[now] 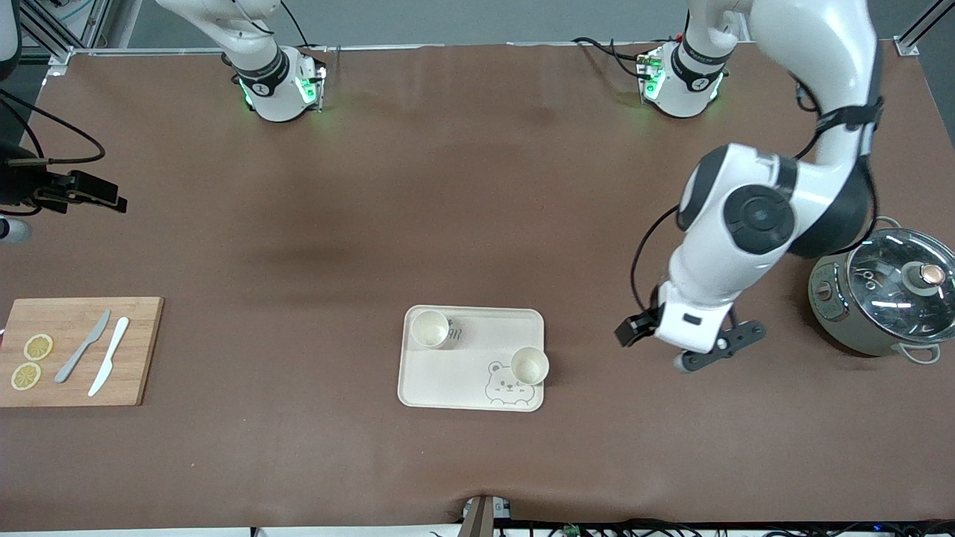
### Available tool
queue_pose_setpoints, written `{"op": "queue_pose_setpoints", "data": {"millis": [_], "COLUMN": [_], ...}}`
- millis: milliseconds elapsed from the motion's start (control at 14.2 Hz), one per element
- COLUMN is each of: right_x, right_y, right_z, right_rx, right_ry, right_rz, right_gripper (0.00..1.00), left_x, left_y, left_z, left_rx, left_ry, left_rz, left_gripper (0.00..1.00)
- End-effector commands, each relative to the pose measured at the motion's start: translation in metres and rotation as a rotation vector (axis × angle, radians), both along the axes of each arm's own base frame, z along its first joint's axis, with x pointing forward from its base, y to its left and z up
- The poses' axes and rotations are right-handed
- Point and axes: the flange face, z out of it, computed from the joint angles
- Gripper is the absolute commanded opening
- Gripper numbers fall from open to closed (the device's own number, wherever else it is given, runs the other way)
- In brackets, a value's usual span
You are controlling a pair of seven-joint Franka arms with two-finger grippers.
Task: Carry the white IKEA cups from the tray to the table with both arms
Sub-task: 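Reach the left gripper to the cup by the bear print while the right gripper approaches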
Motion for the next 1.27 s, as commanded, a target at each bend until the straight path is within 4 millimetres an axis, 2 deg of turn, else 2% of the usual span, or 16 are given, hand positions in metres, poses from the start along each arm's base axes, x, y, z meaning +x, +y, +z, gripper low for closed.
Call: {"op": "queue_pose_setpoints", "data": {"millis": [0,212,353,494,706,847,918,1200], "right_x": [0.017,0.042,0.058,0.071,0.085,0.091,0.091,0.099], "right_y": [-0.005,0.003,0.010,0.031,0.059,0.086,0.096,0.139], "right_z": [-0.024,-0.063,-0.096,-0.115,-0.148,-0.166,-0.172,-0.204], "right_rx": [0.024,0.026,0.030,0.031,0.086,0.088,0.080,0.062], "right_ry": [0.021,0.019,0.031,0.013,0.028,0.038,0.048,0.065], "right_rz": [-0.005,-0.001,0.008,0.038,-0.058,-0.112,-0.149,-0.278], "right_gripper": [1.00,1.00,1.00,1.00,1.00,1.00,1.00,1.00], "left_x": [0.014,0.017,0.018,0.014,0.009,0.003,0.003,-0.002], "left_y": [-0.027,-0.043,-0.056,-0.067,-0.075,-0.094,-0.097,-0.113], "left_z": [-0.027,-0.059,-0.078,-0.094,-0.118,-0.131,-0.138,-0.167], "left_rx": [-0.041,-0.059,-0.082,-0.087,-0.087,-0.106,-0.113,-0.132], "left_ry": [-0.035,-0.046,-0.067,-0.065,-0.031,-0.046,-0.051,-0.077], "left_rz": [0.056,0.060,0.077,0.078,0.069,0.054,0.053,0.033], "left_gripper": [1.00,1.00,1.00,1.00,0.99,0.90,0.85,0.77]}}
